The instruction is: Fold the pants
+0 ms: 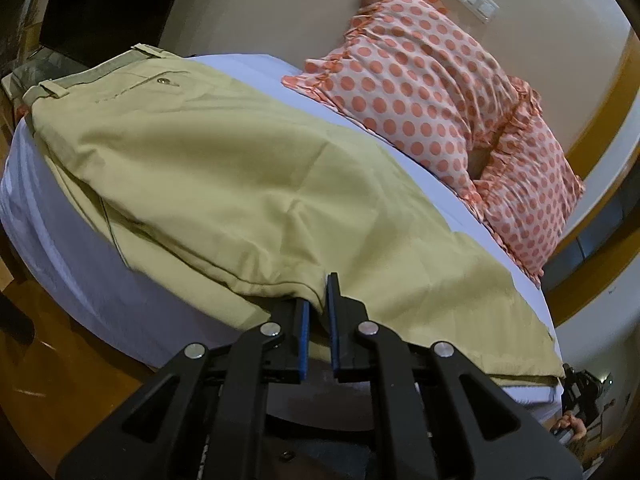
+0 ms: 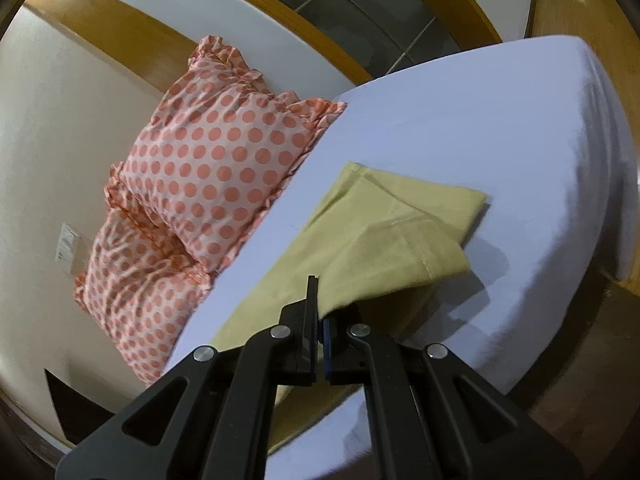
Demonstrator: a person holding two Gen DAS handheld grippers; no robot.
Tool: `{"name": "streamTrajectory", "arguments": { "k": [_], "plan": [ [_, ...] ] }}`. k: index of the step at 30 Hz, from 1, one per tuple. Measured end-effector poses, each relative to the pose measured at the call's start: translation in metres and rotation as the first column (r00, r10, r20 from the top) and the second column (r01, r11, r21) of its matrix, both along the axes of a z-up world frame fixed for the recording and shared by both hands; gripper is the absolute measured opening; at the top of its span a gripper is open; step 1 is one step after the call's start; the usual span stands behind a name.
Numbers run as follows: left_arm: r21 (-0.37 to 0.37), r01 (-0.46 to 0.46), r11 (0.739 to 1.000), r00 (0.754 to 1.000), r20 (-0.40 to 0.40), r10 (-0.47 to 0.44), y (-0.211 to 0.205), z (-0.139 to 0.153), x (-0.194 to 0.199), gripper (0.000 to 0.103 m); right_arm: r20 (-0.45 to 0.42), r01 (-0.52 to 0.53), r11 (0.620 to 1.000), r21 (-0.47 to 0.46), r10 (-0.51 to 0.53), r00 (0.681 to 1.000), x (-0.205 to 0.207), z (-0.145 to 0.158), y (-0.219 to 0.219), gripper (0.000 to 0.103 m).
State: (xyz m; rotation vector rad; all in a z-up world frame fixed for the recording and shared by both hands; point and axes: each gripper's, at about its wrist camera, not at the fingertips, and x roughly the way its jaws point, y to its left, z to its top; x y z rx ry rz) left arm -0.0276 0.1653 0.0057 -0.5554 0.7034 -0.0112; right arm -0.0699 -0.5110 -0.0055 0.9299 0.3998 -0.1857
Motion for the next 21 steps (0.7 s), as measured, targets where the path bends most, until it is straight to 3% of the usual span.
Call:
{"name": "streamTrajectory", "arguments": {
  "k": [3, 5, 6, 7, 8, 10, 14, 17, 18, 20, 21],
  "plan": [
    [-0.001, 0.01, 1.0, 1.0, 0.001, -0.01, -0.002, -0.005, -0.005, 0.007, -0.044, 0.018, 1.0, -0.025, -0.019, 0.999, -0.003, 0.001, -0.003, 0.004],
    [0.017, 0.019, 1.0, 0.999, 0.026, -0.02, -0.005, -0.005, -0.011, 0.008, -0.068, 0.066, 0.997, -0.038, -0.068, 0.995, -0.01, 0.002, -0.007, 0.02],
    [0.024, 0.026, 0.999, 0.999, 0.036, -0.027, -0.006, -0.004, -0.015, 0.013, -0.075, 0.112, 0.992, -0.051, -0.115, 0.991, -0.017, 0.003, -0.01, 0.044],
    [0.021, 0.038, 0.999, 0.998, 0.058, -0.039, -0.007, -0.003, -0.02, 0.025, -0.069, 0.153, 0.986, -0.06, -0.157, 0.985, -0.023, 0.003, -0.014, 0.062],
    [0.02, 0.041, 0.999, 0.996, 0.073, -0.042, -0.008, -0.003, -0.024, 0.03, -0.064, 0.181, 0.981, -0.066, -0.185, 0.981, -0.027, 0.003, -0.016, 0.063],
    [0.038, 0.021, 0.999, 0.995, 0.095, -0.024, -0.009, -0.001, -0.032, 0.049, -0.078, 0.203, 0.976, -0.073, -0.209, 0.975, -0.029, -0.002, -0.022, 0.063],
    [0.024, -0.023, 0.999, 0.991, 0.133, 0.019, -0.001, 0.001, -0.042, 0.053, -0.065, 0.167, 0.981, -0.097, -0.173, 0.983, -0.021, -0.007, -0.018, 0.062],
    [0.012, -0.063, 0.998, 0.987, 0.147, 0.06, 0.007, 0.002, -0.046, 0.058, -0.027, 0.068, 0.993, -0.092, -0.07, 0.997, -0.005, -0.013, -0.008, 0.045],
    [0.013, -0.071, 0.997, 0.987, 0.146, 0.068, 0.009, 0.002, -0.047, 0.058, -0.024, 0.049, 0.993, -0.112, -0.052, 0.998, 0.0, -0.014, -0.004, 0.029],
    [0.015, -0.081, 0.997, 0.986, 0.148, 0.078, 0.011, 0.004, -0.047, 0.059, -0.026, 0.064, 0.988, -0.142, -0.069, 0.997, 0.001, -0.015, -0.001, 0.022],
    [0.018, -0.092, 0.996, 0.984, 0.153, 0.088, 0.013, 0.004, -0.048, 0.06, -0.01, 0.069, 0.987, -0.146, -0.071, 0.997, -0.002, -0.016, -0.001, 0.01]
  ]
}}
